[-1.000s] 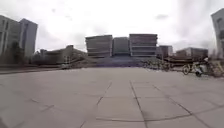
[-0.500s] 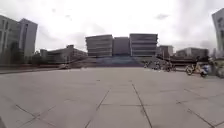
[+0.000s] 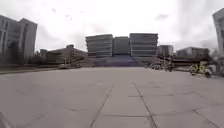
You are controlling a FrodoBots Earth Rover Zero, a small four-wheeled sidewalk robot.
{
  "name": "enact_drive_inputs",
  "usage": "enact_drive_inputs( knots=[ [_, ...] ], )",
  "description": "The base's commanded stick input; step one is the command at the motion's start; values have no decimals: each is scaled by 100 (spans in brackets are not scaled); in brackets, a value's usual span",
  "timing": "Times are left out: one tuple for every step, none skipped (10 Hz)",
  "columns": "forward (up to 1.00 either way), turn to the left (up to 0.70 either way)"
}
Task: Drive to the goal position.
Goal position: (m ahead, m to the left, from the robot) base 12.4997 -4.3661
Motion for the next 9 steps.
enact_drive_inputs(
  knots=[
    [70, 2],
    [70, 2],
    [70, 2],
    [70, 2],
    [70, 2],
    [70, 2],
    [70, 2],
    [70, 2],
    [70, 2]
  ],
)
